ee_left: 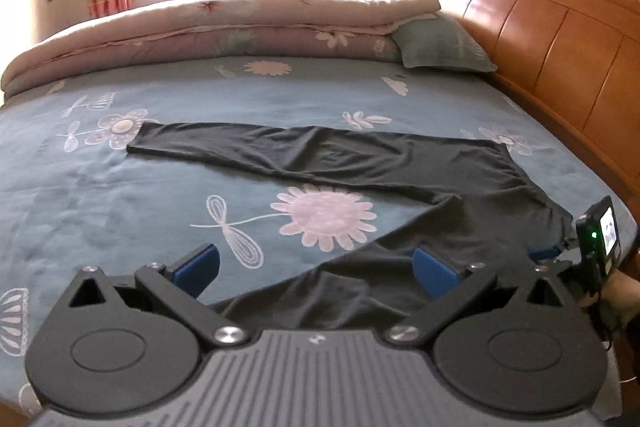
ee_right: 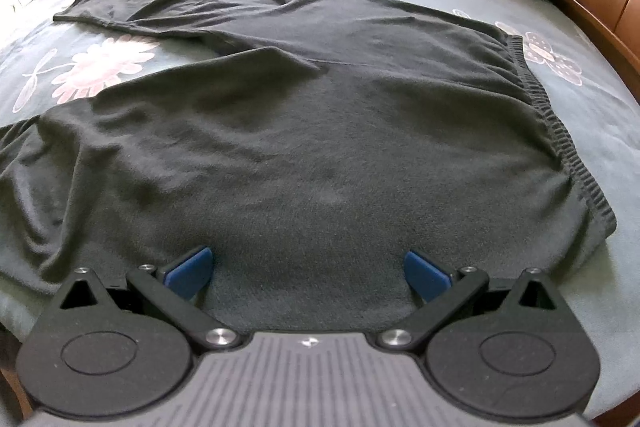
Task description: Fold clothes
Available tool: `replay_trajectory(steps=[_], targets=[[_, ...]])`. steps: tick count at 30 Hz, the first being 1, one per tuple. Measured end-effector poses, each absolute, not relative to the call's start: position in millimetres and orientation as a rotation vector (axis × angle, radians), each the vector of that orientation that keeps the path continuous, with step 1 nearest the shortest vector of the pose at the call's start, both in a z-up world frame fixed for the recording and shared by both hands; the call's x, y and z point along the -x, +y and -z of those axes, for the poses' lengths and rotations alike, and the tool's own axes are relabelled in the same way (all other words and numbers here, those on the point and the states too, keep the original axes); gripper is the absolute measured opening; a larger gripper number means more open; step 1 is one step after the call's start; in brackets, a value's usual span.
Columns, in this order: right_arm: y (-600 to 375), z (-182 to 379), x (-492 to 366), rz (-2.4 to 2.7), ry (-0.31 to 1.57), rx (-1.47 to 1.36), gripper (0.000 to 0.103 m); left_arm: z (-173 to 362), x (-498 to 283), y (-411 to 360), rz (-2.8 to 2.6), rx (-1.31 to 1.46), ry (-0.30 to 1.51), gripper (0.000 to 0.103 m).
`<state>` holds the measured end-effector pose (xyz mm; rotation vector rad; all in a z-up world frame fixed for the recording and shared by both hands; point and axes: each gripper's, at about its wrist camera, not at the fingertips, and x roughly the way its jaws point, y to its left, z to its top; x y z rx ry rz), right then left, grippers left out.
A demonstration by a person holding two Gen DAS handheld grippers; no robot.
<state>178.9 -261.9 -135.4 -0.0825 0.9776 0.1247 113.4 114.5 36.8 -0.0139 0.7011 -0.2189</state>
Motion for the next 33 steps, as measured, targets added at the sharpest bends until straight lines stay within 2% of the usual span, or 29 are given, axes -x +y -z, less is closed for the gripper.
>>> replay_trajectory(steps=[9, 16, 24, 33], targets=[[-266, 132, -181, -0.122, 0.971, 0.059, 0.103, 7, -140, 91, 0.280, 0.082, 0.809, 0.102], [-283, 111, -194, -0.129, 0.864, -0.071, 0.103, 23, -183, 58, 0.303, 0.070, 0.886, 0.102], [-263, 96, -242, -0.357, 0.757, -0.054, 0.103, 11, -221, 37, 0.332, 0.106, 0.859, 0.102], [-217, 105, -326, -0.472, 0.819, -0.047, 0.103, 33, -247, 38, 0.227, 0.167, 0.809, 0.102]])
